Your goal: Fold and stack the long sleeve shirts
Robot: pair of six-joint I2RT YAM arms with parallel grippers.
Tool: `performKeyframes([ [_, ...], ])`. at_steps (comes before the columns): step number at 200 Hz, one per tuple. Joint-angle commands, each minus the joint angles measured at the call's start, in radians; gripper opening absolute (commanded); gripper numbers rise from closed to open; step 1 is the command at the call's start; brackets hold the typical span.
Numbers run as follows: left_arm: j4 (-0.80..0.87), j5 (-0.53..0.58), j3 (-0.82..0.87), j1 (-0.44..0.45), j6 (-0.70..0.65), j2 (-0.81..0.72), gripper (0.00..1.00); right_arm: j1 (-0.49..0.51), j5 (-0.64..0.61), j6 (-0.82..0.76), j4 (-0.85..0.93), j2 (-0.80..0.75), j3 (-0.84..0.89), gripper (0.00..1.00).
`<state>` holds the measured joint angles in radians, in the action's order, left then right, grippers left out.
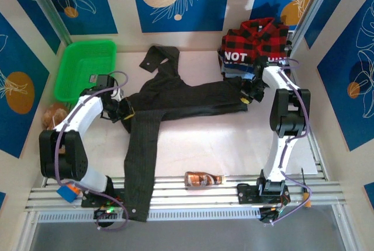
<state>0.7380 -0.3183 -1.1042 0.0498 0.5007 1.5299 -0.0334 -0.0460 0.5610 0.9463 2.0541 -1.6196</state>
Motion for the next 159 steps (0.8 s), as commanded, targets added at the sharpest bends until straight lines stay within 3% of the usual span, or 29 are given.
performKeyframes([
  [1, -0.013, 0.048, -0.054, -0.021, -0.045, 0.054, 0.01, -0.013, -0.044, -0.029, 0.027, 0.047, -0.061, 0.01],
  [32, -0.035, 0.085, -0.093, -0.021, -0.039, 0.128, 0.07, -0.010, -0.037, -0.023, -0.009, 0.090, -0.100, 0.10],
  [43, -0.048, 0.082, -0.108, -0.021, -0.021, 0.151, 0.11, -0.007, -0.021, -0.021, -0.025, 0.091, -0.109, 0.17],
  [76, -0.085, 0.044, -0.130, -0.012, 0.071, 0.111, 0.56, 0.014, -0.029, -0.024, -0.062, -0.008, -0.090, 0.43],
  [94, -0.059, 0.050, -0.123, 0.010, 0.090, 0.031, 0.69, 0.039, -0.055, -0.050, -0.061, -0.101, -0.043, 0.54],
  [131, 0.080, 0.074, -0.069, 0.029, 0.080, -0.151, 0.78, 0.117, -0.145, -0.109, -0.028, -0.268, 0.091, 0.63],
  [159, 0.134, 0.120, -0.011, 0.053, 0.032, -0.194, 0.75, 0.211, -0.128, -0.137, -0.056, -0.304, 0.179, 0.62],
])
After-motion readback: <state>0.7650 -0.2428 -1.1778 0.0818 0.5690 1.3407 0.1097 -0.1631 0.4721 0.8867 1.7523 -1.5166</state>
